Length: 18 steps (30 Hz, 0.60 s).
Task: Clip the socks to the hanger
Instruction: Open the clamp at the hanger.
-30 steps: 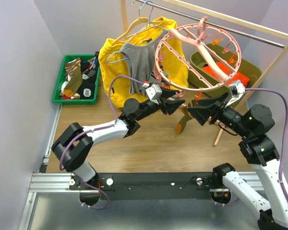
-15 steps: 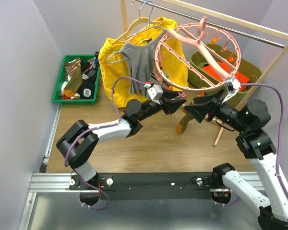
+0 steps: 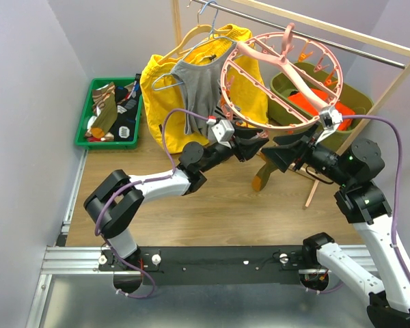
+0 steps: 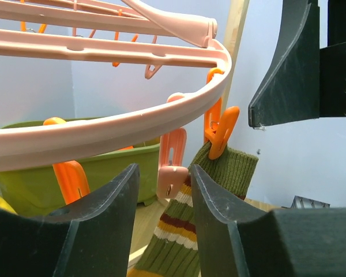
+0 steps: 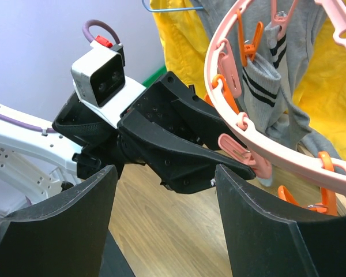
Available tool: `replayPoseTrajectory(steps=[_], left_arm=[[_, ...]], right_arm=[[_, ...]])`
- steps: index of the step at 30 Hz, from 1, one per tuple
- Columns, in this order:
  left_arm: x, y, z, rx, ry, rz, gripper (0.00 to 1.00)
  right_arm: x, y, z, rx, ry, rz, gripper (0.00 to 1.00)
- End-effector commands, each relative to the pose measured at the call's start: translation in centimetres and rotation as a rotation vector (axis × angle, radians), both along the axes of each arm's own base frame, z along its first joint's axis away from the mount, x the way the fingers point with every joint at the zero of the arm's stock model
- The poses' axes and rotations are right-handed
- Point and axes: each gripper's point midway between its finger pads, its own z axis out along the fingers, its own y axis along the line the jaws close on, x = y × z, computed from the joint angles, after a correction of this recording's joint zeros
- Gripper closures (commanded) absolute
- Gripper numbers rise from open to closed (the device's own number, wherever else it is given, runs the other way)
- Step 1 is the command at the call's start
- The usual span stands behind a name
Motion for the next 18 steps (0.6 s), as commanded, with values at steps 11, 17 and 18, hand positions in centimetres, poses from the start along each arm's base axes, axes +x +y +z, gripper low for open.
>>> replayPoseTrajectory(steps=[11, 17, 18], left_arm=[[-0.6, -0.4, 1.6, -0.044, -0.036, 0.030, 0.69], [-0.8, -0.1, 2.4, -0.015, -0.032, 0.055, 0.80], [-0.9, -0.1, 2.5, -0.012, -0.031, 0.055, 0.82]], right_arm=[[0.5, -0.1, 1.1, 0.009, -0.008, -0.021, 0.24], [1.6, -0.6, 0.5, -0.022, 0.011, -0.074, 0.25], [1.9, -0.8, 0.4, -0.024, 0.013, -0.088, 0.25]])
